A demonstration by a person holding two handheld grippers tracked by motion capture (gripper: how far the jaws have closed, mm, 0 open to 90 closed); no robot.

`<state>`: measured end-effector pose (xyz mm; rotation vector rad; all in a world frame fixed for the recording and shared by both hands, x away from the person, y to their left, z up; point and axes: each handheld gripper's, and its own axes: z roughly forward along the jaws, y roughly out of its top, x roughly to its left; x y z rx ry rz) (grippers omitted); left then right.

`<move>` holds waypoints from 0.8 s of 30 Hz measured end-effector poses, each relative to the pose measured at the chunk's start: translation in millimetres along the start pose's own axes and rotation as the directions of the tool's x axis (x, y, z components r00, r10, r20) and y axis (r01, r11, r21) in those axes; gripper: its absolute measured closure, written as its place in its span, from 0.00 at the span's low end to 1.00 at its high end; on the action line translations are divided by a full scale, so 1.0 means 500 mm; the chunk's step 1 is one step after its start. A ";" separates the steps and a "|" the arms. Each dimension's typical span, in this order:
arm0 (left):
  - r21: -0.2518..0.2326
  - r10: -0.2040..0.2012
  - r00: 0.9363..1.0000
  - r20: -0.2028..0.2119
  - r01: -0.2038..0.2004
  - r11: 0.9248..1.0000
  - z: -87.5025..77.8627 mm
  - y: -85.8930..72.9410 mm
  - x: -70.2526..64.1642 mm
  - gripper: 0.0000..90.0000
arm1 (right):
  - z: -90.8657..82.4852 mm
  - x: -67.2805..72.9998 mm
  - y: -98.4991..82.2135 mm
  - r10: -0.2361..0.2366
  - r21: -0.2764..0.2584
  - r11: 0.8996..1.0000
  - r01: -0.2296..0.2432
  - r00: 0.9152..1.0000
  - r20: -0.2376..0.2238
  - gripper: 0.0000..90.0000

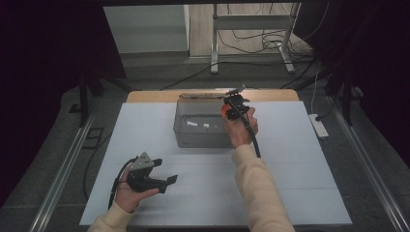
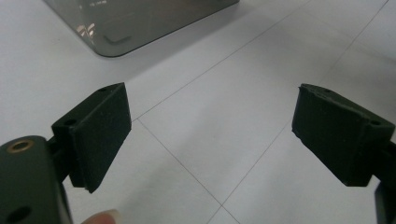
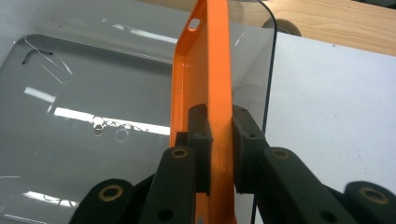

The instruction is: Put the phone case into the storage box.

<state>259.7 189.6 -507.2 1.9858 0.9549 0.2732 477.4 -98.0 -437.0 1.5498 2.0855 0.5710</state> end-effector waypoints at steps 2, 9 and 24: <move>0.000 0.000 1.000 0.000 0.000 1.000 0.000 0.000 0.000 0.13 | 0.000 0.000 0.000 0.003 0.001 1.000 -0.003 1.000 0.001 0.89; 0.000 0.000 1.000 0.000 0.000 1.000 0.000 0.000 -0.001 0.13 | 0.001 0.003 -0.001 0.014 0.002 1.000 -0.014 1.000 0.006 0.89; -0.005 0.000 1.000 0.011 0.000 1.000 0.001 0.002 -0.001 0.13 | 0.012 0.017 -0.008 -0.008 0.024 1.000 0.007 0.999 0.048 0.89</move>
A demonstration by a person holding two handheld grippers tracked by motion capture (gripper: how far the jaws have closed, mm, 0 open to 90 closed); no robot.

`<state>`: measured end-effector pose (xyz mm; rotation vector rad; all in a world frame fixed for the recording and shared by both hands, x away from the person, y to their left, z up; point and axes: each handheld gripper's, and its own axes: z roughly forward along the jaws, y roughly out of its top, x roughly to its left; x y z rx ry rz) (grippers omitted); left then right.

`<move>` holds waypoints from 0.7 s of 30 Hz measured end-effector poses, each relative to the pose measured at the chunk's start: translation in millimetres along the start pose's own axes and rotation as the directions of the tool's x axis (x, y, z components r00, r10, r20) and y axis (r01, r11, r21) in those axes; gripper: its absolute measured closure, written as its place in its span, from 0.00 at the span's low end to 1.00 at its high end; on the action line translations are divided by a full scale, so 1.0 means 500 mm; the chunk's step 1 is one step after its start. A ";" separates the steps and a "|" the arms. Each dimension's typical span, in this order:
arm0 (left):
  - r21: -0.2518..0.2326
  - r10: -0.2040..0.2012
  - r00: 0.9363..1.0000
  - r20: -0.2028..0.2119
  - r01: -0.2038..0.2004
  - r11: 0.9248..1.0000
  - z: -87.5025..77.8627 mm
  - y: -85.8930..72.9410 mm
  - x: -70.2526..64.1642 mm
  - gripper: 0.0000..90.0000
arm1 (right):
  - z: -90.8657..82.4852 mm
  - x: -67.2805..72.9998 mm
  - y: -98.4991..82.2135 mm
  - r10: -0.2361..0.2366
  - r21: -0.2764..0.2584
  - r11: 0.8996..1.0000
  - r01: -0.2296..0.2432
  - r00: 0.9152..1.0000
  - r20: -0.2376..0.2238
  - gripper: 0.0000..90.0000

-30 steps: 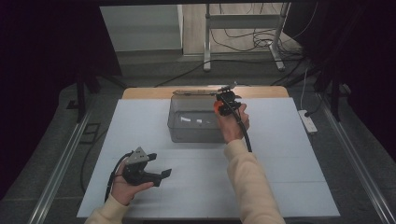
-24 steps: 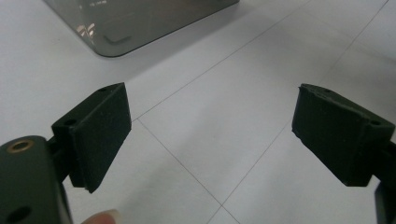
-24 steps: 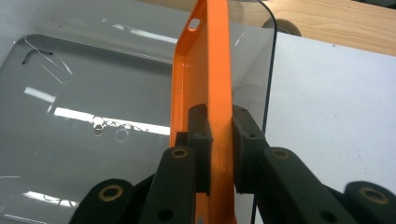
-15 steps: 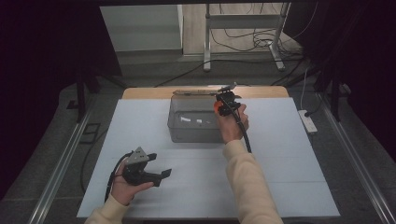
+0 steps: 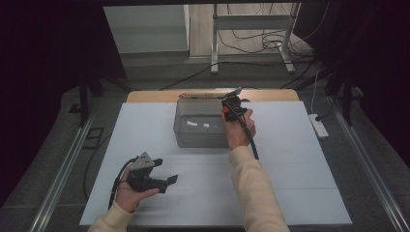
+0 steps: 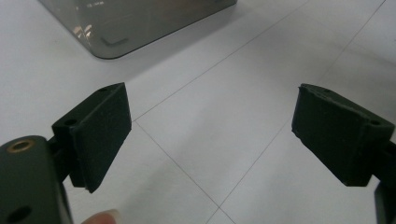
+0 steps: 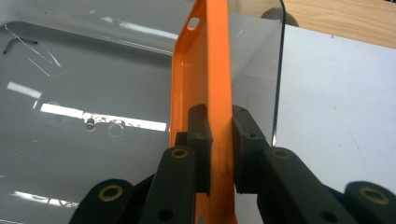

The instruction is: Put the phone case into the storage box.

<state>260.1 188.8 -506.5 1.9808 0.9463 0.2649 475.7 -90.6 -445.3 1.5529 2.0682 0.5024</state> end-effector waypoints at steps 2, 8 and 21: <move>-0.001 0.001 1.000 0.001 -0.001 1.000 0.000 0.001 0.000 0.13 | 0.001 0.002 0.000 -0.005 -0.001 1.000 0.005 1.000 0.001 0.89; 0.003 0.003 1.000 0.004 -0.003 1.000 0.002 0.002 0.000 0.13 | 0.005 0.005 -0.001 -0.014 0.002 1.000 0.014 1.000 0.016 0.89; 0.004 0.002 1.000 0.004 -0.002 1.000 0.003 0.001 0.000 0.13 | 0.010 0.005 -0.003 -0.021 0.012 1.000 0.021 1.000 0.011 0.88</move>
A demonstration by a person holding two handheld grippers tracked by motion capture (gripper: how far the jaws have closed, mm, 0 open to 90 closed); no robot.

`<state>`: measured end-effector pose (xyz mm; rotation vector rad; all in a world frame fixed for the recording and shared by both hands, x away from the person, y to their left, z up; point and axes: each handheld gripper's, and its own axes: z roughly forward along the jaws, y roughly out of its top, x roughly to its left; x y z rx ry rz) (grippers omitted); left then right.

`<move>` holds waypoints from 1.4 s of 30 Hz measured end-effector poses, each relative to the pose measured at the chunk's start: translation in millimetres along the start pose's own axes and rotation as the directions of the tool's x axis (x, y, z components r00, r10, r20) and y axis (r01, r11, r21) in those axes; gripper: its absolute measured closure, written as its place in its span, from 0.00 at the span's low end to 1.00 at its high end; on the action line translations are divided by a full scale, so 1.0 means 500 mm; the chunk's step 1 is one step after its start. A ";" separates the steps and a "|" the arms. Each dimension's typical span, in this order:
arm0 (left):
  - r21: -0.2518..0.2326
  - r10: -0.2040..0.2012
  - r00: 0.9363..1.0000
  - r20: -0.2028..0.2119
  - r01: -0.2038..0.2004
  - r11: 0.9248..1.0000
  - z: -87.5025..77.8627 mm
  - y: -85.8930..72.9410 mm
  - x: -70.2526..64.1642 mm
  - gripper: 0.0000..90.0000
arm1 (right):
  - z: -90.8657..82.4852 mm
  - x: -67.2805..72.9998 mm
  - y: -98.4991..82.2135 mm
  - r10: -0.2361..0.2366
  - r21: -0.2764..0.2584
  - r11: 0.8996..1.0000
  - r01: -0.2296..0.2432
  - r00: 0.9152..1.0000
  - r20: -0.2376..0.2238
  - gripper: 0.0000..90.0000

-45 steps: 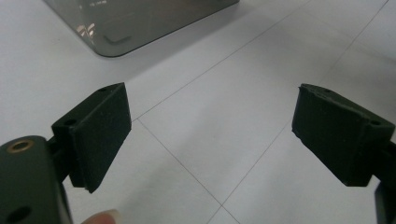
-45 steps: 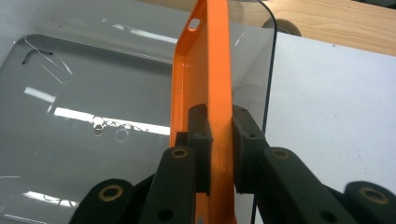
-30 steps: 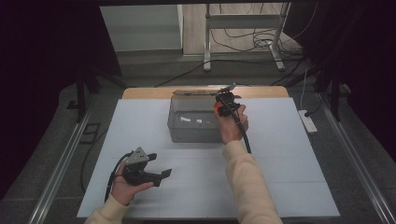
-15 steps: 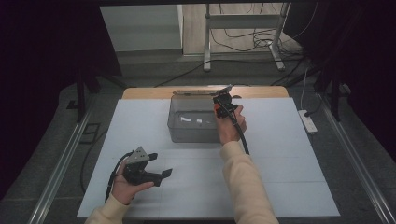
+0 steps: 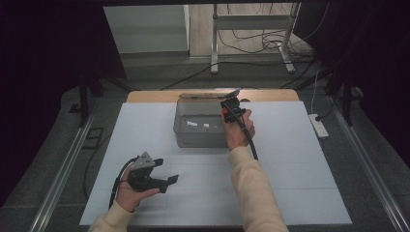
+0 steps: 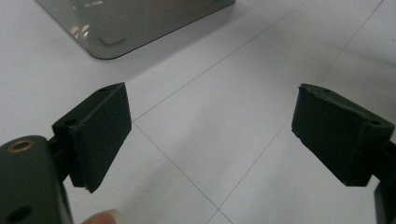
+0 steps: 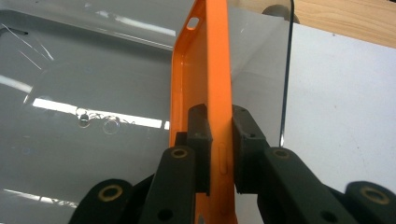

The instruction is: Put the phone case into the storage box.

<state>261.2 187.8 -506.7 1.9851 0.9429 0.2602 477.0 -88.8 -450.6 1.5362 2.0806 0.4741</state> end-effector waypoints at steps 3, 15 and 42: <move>0.001 0.001 1.000 0.000 -0.001 1.000 0.000 0.000 0.000 0.13 | 0.002 0.001 0.000 0.000 -0.001 1.000 0.000 1.000 0.001 0.88; 0.002 0.002 1.000 0.000 -0.002 1.000 0.000 0.000 0.000 0.13 | 0.006 0.000 -0.002 -0.002 0.009 1.000 0.002 1.000 0.004 0.88; 0.000 0.001 1.000 -0.002 -0.001 1.000 -0.001 0.000 0.001 0.13 | 0.007 0.004 -0.004 -0.021 0.003 1.000 0.021 1.000 0.014 0.86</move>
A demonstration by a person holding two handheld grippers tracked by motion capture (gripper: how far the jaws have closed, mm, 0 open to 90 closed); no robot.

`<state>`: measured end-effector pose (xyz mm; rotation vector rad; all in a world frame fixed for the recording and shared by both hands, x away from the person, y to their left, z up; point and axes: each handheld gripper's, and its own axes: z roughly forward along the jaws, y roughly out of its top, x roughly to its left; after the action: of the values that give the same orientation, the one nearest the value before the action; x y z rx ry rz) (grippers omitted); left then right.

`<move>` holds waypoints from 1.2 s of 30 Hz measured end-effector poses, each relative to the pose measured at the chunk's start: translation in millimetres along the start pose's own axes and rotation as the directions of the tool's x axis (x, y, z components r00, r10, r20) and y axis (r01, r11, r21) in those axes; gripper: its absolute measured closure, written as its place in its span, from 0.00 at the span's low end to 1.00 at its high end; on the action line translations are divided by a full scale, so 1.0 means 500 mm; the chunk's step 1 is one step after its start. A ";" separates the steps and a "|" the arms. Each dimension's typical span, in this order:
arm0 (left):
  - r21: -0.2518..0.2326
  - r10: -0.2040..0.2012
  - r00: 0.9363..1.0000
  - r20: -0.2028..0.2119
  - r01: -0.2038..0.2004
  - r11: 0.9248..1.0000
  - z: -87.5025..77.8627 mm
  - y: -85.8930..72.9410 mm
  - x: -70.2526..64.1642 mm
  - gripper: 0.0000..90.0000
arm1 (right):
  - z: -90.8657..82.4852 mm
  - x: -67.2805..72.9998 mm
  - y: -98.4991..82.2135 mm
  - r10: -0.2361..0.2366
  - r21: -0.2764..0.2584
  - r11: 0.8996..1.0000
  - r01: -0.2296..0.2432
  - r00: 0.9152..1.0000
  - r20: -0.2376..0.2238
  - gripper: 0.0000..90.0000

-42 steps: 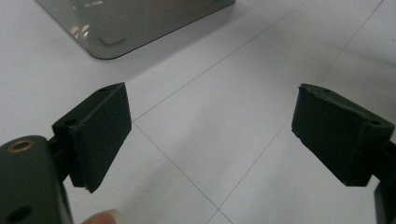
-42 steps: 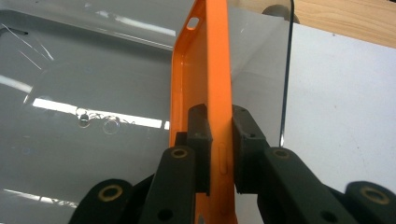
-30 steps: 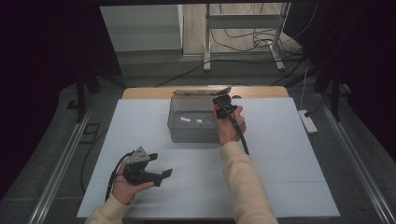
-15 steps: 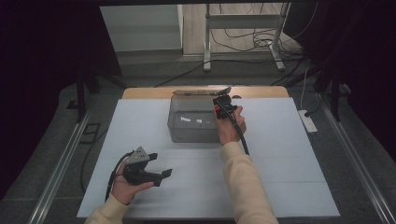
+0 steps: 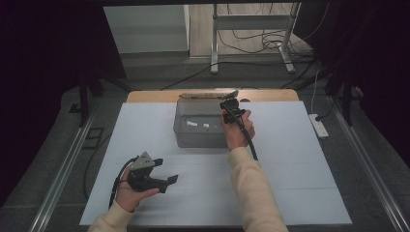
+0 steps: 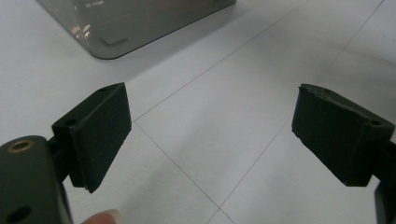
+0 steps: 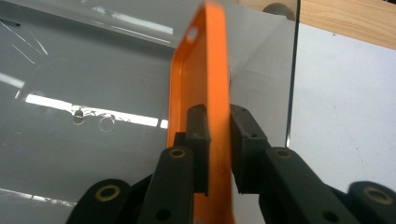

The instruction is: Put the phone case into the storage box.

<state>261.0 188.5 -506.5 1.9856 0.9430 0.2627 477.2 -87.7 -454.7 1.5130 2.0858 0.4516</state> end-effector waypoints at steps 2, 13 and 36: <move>0.000 0.000 1.000 0.001 0.000 1.000 0.000 0.000 0.000 0.13 | -0.002 0.000 0.001 -0.001 -0.008 1.000 0.001 1.000 -0.005 0.82; 0.001 0.001 1.000 0.001 -0.001 1.000 0.001 0.000 -0.001 0.13 | -0.030 0.006 0.004 -0.055 -0.091 0.994 0.055 0.998 0.010 0.70; -0.002 0.002 1.000 0.001 -0.002 1.000 0.000 0.000 -0.001 0.13 | -0.074 -0.017 0.005 -0.084 -0.155 0.985 0.071 0.993 -0.083 0.54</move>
<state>260.7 188.3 -506.2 1.9853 0.9393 0.2635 459.5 -93.6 -421.6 1.3415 2.1177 0.6445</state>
